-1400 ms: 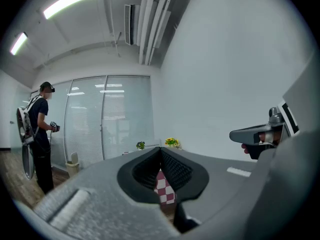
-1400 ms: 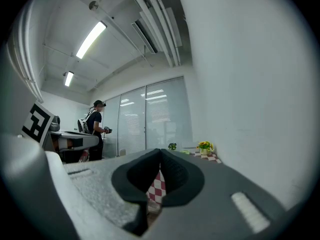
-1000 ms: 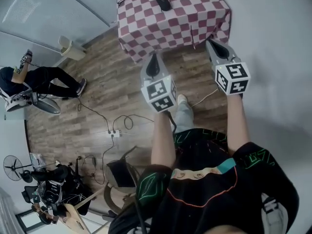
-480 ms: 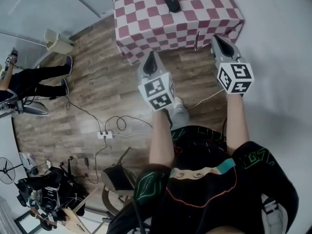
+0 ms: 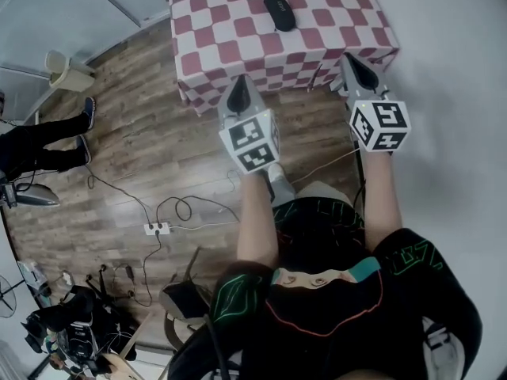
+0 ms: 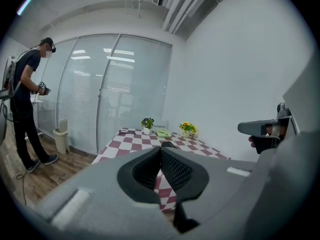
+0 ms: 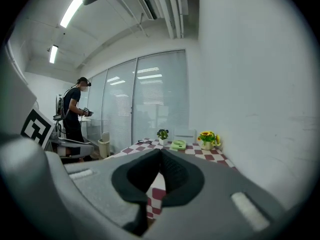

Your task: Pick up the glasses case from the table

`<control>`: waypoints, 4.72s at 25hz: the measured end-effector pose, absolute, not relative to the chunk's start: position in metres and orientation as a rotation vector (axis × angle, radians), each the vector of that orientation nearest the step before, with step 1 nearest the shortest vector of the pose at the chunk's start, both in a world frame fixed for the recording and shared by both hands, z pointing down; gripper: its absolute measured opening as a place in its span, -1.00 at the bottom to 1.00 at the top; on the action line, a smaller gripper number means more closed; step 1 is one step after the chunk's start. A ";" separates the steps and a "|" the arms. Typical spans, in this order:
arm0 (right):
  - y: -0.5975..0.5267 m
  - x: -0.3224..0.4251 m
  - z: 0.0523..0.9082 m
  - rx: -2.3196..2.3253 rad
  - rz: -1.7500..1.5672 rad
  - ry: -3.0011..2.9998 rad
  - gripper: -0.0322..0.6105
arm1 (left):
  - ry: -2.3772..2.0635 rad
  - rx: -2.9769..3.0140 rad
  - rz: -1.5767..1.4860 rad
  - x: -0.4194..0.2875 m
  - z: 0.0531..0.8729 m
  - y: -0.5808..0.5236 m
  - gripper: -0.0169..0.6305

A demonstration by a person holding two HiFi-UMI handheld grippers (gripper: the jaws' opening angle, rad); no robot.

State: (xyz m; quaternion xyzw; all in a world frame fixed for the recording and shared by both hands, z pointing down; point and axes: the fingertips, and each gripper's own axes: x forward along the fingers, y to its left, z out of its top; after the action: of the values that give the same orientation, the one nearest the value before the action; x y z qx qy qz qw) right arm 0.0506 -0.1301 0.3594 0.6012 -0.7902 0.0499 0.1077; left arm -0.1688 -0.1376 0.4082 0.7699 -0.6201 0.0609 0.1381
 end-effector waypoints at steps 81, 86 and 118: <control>-0.420 -0.004 0.560 1.047 0.876 -2.285 0.04 | -1.641 2.056 0.524 -0.116 0.539 -0.414 -0.92; -0.421 -0.007 0.567 1.045 0.920 -2.293 0.09 | -1.652 2.041 0.528 -0.123 0.541 -0.414 -0.92; -0.461 0.034 0.423 1.242 0.326 -2.536 0.10 | -1.906 2.184 0.219 -0.102 0.418 -0.437 -0.92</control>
State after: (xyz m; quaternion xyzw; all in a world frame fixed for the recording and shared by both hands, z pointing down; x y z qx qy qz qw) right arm 0.0338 -0.4606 0.4233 0.4321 -0.8822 0.1135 0.1488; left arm -0.1024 -0.4369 0.4183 0.7461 -0.6511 0.0749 0.1170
